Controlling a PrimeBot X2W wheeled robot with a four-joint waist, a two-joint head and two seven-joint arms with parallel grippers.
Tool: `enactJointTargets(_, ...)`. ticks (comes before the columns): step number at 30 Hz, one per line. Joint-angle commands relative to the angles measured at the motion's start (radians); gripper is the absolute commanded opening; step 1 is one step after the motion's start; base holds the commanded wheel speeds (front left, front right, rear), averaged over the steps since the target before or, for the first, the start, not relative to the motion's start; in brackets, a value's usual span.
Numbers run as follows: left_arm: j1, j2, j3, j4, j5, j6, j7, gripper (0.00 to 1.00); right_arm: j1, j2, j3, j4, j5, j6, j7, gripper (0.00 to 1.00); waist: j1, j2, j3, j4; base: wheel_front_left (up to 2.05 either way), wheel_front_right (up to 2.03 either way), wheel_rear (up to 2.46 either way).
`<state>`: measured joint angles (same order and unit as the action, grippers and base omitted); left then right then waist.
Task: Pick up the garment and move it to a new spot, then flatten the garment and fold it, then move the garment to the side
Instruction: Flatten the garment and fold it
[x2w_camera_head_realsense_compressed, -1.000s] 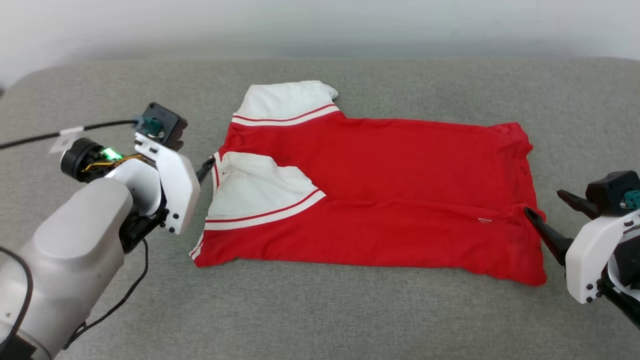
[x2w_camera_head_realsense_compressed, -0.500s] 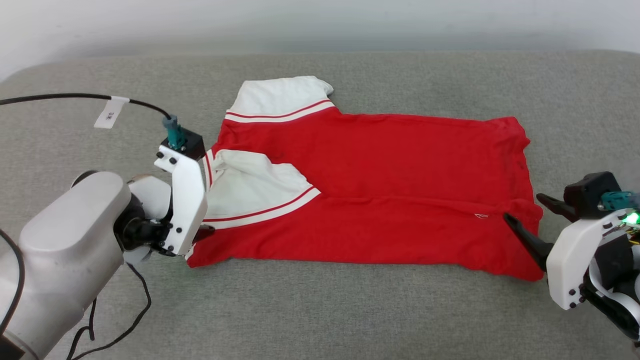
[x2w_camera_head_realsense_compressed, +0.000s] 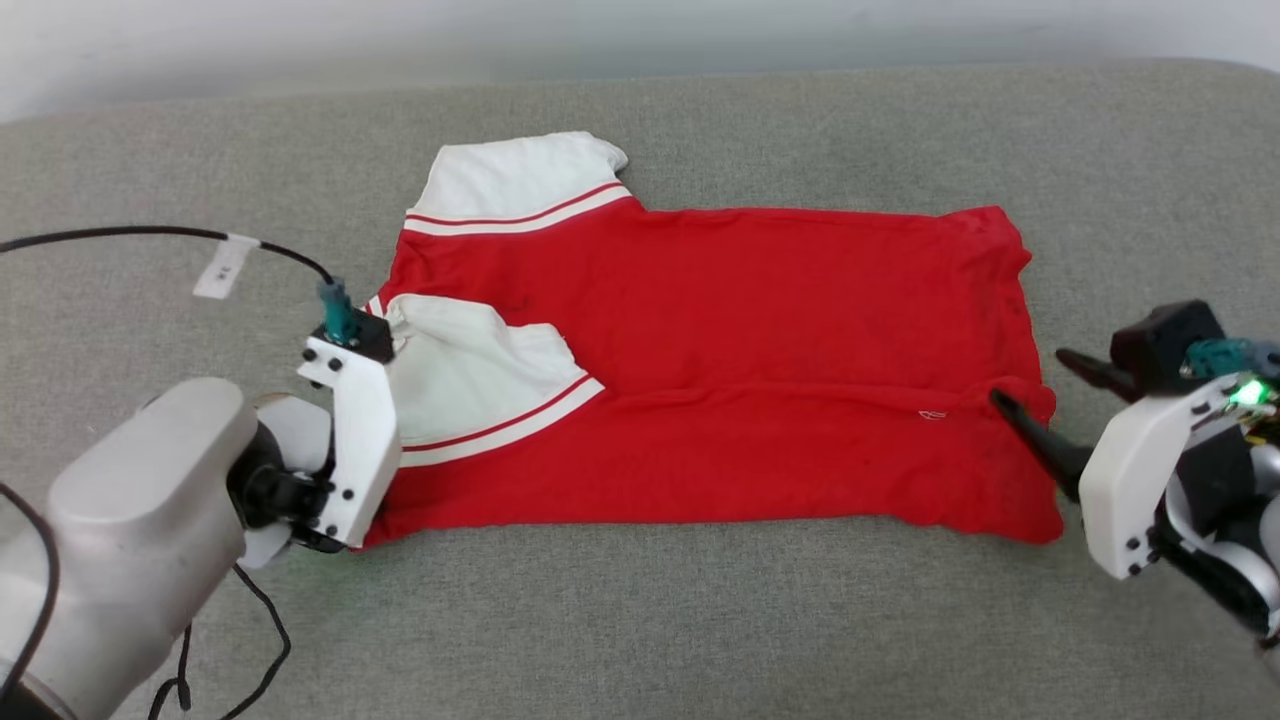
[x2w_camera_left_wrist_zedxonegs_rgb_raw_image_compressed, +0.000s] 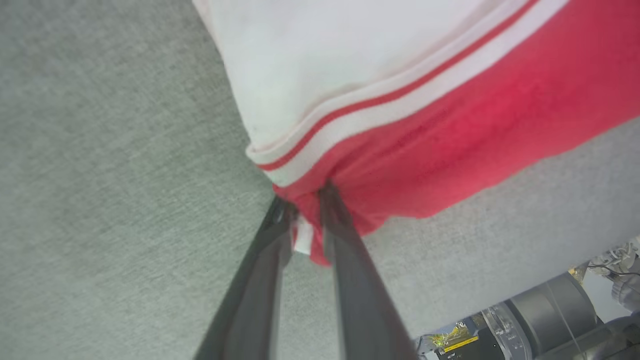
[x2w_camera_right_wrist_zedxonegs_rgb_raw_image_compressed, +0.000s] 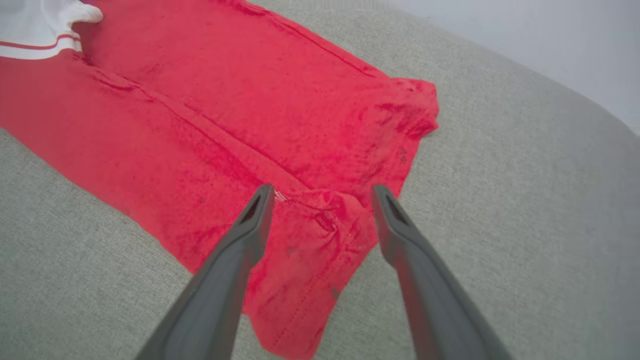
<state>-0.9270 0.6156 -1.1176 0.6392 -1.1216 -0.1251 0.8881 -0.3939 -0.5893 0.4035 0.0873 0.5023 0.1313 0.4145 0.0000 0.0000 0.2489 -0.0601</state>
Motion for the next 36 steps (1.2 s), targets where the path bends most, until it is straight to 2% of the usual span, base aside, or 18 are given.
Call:
enactJointTargets(1,0.051,-0.014,-0.029,0.002,0.006,-0.003,-0.004,0.0,-0.035,-0.02,0.003,0.001,-0.004,-0.001,0.005,1.0,0.0,0.0,-0.02,0.004,0.0,0.0,0.0)
enactJointTargets(2,0.02,-0.001,-0.037,-0.027,0.012,-0.005,-0.021,0.0,-0.075,-0.068,0.029,-0.01,0.009,-0.001,0.044,1.0,0.0,0.0,-0.049,0.014,0.0,0.0,0.0)
enactJointTargets(5,-0.005,0.014,-0.043,-0.075,0.004,-0.004,-0.04,0.0,-0.115,-0.138,0.074,-0.028,0.043,-0.001,0.126,1.0,0.0,0.0,-0.074,0.024,0.0,0.0,0.0)
enactJointTargets(9,-0.026,0.04,-0.072,-0.144,0.012,-0.004,-0.055,0.0,-0.169,-0.236,0.152,-0.045,0.115,-0.001,0.289,1.0,0.0,0.0,-0.09,0.036,0.0,0.0,0.0)
enactJointTargets(14,-0.047,0.052,-0.093,-0.187,0.009,-0.005,-0.071,0.0,-0.203,-0.294,0.214,0.003,0.228,-0.001,0.477,1.0,0.0,0.0,-0.082,0.051,0.0,0.0,0.0)
enactJointTargets(17,-0.049,0.052,-0.098,-0.195,0.008,-0.005,-0.076,0.0,-0.21,-0.278,0.21,0.044,0.266,-0.001,0.517,1.0,0.0,0.0,-0.072,0.056,0.0,0.0,0.0)
enactJointTargets(21,-0.067,0.048,-0.108,-0.208,0.015,-0.005,-0.089,0.0,-0.191,-0.219,0.2,0.135,0.298,-0.001,0.535,1.0,0.0,0.0,-0.046,0.07,0.0,0.0,0.0)
enactJointTargets(31,-0.091,0.051,-0.128,-0.229,0.022,-0.005,-0.11,0.0,-0.087,-0.032,0.22,0.33,0.309,-0.001,0.41,1.0,0.0,0.0,0.024,0.092,0.0,0.0,0.0)
enactJointTargets(34,-0.085,0.055,-0.134,-0.227,0.019,-0.005,-0.117,0.0,-0.075,-0.006,0.251,0.359,0.321,-0.001,0.38,1.0,0.0,0.0,0.035,0.091,0.0,0.0,0.0)
enactJointTargets(35,-0.081,0.057,-0.136,-0.225,0.019,-0.005,-0.117,0.0,-0.082,-0.005,0.255,0.363,0.325,-0.001,0.363,0.19,0.0,0.0,0.037,0.089,0.0,0.0,0.0)
enactJointTargets(36,-0.077,0.058,-0.138,-0.223,0.017,-0.005,-0.118,0.0,-0.091,-0.006,0.257,0.366,0.332,-0.001,0.351,0.0,0.0,0.0,0.036,0.088,0.0,0.0,0.0)
